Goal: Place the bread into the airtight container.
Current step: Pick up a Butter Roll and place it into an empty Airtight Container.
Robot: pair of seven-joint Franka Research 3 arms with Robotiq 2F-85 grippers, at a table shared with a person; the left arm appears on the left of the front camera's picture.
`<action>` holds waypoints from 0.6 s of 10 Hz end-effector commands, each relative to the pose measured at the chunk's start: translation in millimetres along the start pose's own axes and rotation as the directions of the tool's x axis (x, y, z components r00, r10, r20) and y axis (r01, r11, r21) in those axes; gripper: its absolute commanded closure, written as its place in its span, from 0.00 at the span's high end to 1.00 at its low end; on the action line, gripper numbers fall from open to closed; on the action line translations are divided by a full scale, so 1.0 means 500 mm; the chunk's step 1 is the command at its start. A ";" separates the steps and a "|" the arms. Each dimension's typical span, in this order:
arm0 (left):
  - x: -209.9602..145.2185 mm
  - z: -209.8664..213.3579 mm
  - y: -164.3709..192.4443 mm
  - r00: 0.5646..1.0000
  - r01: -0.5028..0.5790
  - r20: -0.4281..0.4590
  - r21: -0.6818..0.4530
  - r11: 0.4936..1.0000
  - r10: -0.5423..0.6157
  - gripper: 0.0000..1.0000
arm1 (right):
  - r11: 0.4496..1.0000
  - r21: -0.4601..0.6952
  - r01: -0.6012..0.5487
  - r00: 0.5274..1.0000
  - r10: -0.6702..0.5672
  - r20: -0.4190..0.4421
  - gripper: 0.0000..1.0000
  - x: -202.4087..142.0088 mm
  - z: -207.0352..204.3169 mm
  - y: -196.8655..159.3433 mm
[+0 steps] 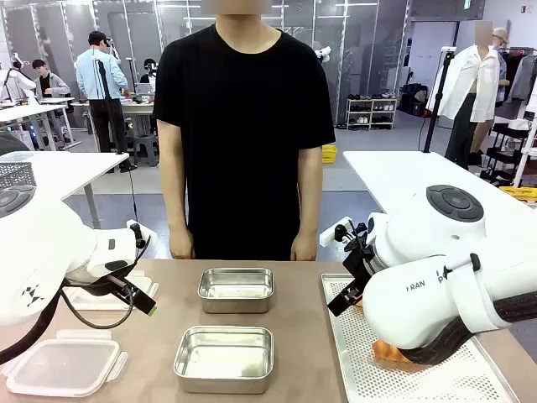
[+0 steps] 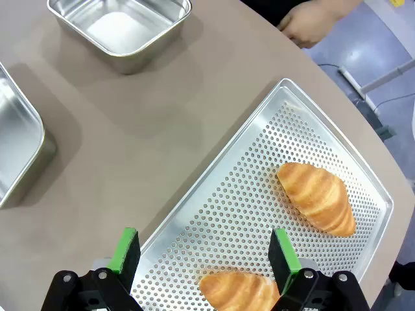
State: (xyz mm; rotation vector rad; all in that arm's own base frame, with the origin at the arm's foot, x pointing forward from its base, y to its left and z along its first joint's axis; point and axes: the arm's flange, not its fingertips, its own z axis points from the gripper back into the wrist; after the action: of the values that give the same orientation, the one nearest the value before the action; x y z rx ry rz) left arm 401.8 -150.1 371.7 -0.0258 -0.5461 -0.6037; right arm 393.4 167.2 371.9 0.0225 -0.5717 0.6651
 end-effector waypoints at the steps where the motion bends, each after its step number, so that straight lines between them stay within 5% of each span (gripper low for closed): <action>1: 0.000 0.000 -0.001 1.000 0.001 0.000 0.000 1.000 -0.001 1.00 | 1.000 0.000 0.000 1.000 0.000 0.000 1.00 0.000 0.000 0.000; 6: 0.000 0.000 -0.001 1.000 0.001 0.000 0.000 1.000 -0.001 1.00 | 1.000 0.000 0.000 1.000 0.000 0.000 1.00 0.000 0.000 0.000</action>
State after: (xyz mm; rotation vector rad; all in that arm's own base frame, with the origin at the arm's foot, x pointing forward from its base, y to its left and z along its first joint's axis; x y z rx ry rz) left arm 401.5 -151.0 371.7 -0.0257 -0.5461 -0.6059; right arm 393.3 167.4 371.9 0.0211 -0.5718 0.6677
